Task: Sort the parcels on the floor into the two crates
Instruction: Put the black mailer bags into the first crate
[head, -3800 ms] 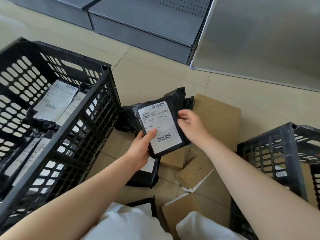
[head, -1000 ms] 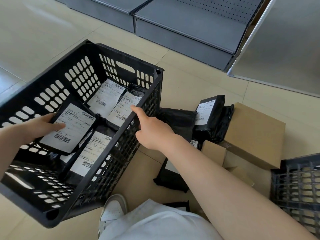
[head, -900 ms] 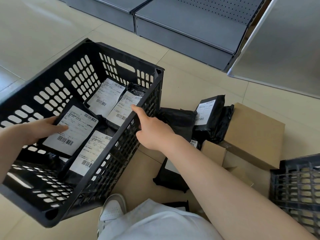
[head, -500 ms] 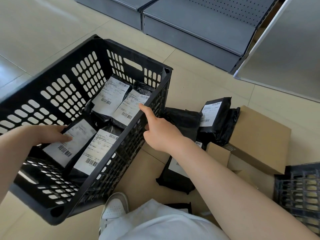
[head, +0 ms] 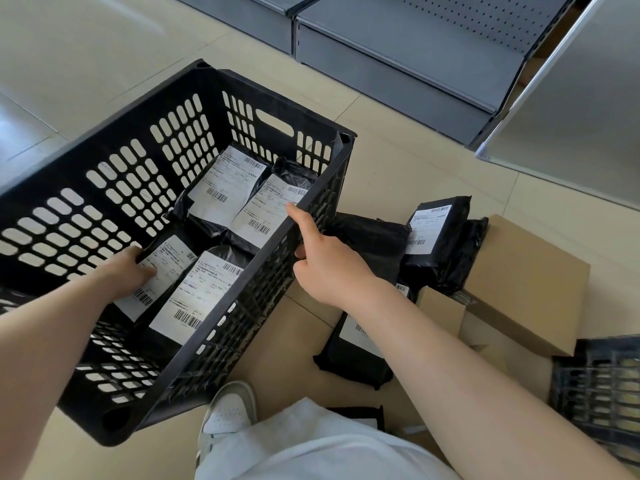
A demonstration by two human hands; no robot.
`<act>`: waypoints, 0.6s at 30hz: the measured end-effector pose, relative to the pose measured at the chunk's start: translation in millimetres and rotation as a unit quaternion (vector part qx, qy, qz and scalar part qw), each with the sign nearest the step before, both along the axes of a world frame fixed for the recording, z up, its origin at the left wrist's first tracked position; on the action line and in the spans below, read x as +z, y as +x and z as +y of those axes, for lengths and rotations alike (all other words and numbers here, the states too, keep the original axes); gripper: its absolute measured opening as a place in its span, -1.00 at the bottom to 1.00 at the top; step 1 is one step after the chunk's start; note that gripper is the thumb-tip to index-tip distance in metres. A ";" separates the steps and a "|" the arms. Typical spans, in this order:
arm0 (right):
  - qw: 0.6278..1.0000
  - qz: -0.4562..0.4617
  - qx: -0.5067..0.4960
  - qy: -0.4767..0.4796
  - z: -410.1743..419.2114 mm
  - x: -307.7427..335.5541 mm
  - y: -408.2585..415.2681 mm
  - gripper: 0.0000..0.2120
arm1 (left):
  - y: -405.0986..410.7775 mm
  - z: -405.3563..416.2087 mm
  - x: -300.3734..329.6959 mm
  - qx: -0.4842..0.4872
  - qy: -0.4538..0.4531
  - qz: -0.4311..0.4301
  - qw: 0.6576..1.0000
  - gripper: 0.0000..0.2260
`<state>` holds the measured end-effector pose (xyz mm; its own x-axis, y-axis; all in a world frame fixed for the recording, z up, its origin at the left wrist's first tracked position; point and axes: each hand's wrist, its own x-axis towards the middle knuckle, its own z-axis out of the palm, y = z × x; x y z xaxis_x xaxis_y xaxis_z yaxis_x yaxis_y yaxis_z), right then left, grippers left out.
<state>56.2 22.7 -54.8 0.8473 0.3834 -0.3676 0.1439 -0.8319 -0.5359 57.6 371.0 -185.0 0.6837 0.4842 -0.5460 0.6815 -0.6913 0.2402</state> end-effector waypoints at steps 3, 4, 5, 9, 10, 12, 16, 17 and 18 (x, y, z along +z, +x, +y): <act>1.000 0.002 0.002 0.002 1.0 -1.8 -1.0 -0.17 | 2.8 -1.6 -10.9 -0.014 0.029 0.011 0.999 -0.53; 1.000 0.002 0.003 0.002 1.2 -2.5 -1.0 -0.17 | 3.9 -1.1 -13.3 -0.018 0.043 0.024 0.999 -0.51; 1.000 0.002 0.004 0.001 0.7 -3.0 -0.7 -0.16 | 3.9 -0.3 -17.4 -0.019 0.047 0.030 0.998 -0.50; 1.000 0.002 0.007 0.000 -0.7 -3.3 0.0 -0.16 | 5.7 0.7 -26.2 -0.039 0.100 0.051 0.993 -0.57; 1.000 0.002 0.007 0.001 -0.4 -3.5 -0.2 -0.17 | 7.0 0.6 -27.2 -0.036 0.106 0.055 0.992 -0.57; 1.000 0.003 0.005 0.004 -0.3 -3.7 -1.0 -0.17 | 7.3 0.0 -34.3 -0.008 0.102 0.064 0.993 -0.56; 1.000 0.004 0.007 0.006 -1.7 -3.8 -1.2 -0.16 | 2.0 -1.5 -47.2 0.110 0.084 0.064 0.988 -0.44; 1.000 0.004 0.007 0.006 -1.8 -3.7 -1.8 -0.16 | 0.9 0.0 -51.1 0.147 0.071 0.063 0.985 -0.37; 1.000 0.005 0.007 0.006 -1.6 -3.7 -2.2 -0.16 | 1.0 3.7 -56.0 0.173 0.064 0.056 0.981 -0.31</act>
